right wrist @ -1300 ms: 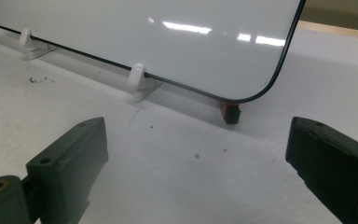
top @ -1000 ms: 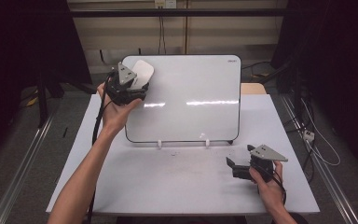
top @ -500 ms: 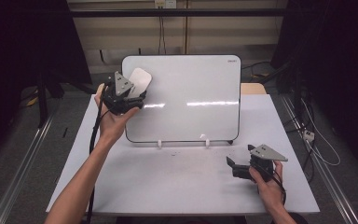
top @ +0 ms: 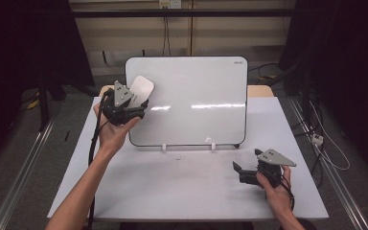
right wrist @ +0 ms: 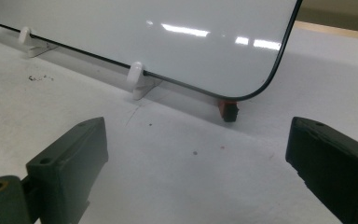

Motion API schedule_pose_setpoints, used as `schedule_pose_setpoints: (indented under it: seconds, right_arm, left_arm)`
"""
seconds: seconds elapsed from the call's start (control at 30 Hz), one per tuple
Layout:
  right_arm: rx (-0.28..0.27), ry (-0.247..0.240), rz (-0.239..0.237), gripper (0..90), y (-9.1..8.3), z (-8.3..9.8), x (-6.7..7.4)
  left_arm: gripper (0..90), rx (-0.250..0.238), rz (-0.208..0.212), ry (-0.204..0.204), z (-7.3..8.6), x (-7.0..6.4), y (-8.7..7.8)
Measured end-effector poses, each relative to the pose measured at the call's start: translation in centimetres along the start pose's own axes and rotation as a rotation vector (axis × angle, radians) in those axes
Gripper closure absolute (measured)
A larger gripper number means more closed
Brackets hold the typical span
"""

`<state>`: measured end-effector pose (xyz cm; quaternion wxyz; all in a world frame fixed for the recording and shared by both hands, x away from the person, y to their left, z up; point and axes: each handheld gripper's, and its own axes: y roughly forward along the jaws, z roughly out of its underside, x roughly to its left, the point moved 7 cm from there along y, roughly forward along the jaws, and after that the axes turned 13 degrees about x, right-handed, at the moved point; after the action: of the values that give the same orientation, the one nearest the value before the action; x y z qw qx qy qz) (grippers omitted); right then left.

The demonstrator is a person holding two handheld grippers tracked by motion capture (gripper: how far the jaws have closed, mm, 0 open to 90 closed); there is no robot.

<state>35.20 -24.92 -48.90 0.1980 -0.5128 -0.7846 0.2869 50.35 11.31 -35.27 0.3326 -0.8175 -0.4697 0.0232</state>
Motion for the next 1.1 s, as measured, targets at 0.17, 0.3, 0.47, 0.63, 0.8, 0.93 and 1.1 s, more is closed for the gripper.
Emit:
schedule_pose_setpoints:
  seconds: [0.17,0.3,0.47,0.63,0.8,0.93,1.1]
  right_arm:
    - [-0.004,-0.001,-0.001,5.5,-0.2,0.0,0.0]
    - [-0.001,0.003,-0.002,5.5,-0.2,0.1,-0.1]
    - [-0.003,-0.004,-0.006,5.5,-0.2,0.0,0.1]
    - [-0.003,-0.011,-0.008,5.5,0.0,-0.2,0.4]
    - [-0.001,-0.011,-0.007,5.5,0.1,-0.3,0.4]
    - [-0.002,-0.011,-0.006,5.5,0.1,-0.3,0.4]
    - [-0.003,-0.012,-0.006,5.5,0.0,-0.3,0.5]
  left_arm:
    - [31.2,0.004,0.006,0.006,0.3,-0.5,-0.2]
    - [31.1,-0.004,0.005,0.004,0.3,-0.5,-0.7]
    - [31.1,-0.007,-0.008,0.007,0.6,-0.5,-1.4]
    - [31.1,-0.004,-0.007,0.008,1.3,-0.7,-1.9]
    - [31.2,0.01,-0.014,0.019,2.1,-1.1,-2.0]
    - [31.1,0.02,-0.021,0.033,2.8,-1.4,-2.0]
    - [31.2,0.034,-0.025,0.053,3.4,-2.0,-1.9]
